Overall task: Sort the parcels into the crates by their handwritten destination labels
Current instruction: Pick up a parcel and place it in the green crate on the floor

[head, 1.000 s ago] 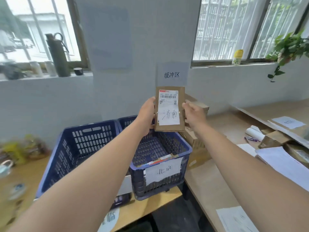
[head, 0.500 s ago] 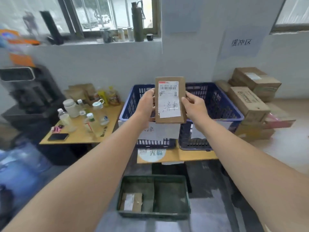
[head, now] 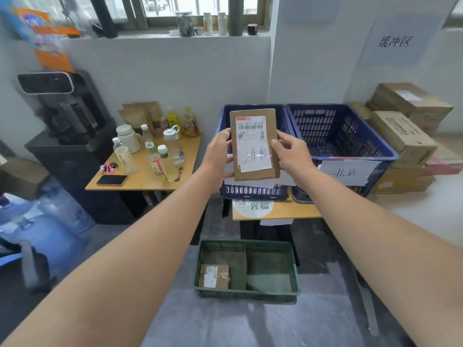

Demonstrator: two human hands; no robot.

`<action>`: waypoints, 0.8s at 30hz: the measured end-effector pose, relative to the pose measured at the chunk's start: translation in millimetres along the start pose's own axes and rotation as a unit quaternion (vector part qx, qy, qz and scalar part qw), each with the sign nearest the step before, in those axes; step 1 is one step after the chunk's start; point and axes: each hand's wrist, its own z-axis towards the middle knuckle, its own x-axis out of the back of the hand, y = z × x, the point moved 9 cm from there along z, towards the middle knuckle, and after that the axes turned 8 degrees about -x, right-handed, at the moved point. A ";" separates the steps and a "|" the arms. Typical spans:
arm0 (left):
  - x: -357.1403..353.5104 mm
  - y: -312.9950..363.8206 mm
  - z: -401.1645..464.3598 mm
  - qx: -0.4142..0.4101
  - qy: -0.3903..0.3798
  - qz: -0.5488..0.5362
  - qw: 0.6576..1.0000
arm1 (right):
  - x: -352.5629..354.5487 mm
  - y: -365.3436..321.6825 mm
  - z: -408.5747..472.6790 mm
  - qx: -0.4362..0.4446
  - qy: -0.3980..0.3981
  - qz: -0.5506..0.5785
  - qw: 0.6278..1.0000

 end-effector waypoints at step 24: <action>-34.1 -256.0 14.4 0.121 -0.020 0.082 0.989 | 28.6 271.5 -13.4 -0.232 -0.003 0.004 0.973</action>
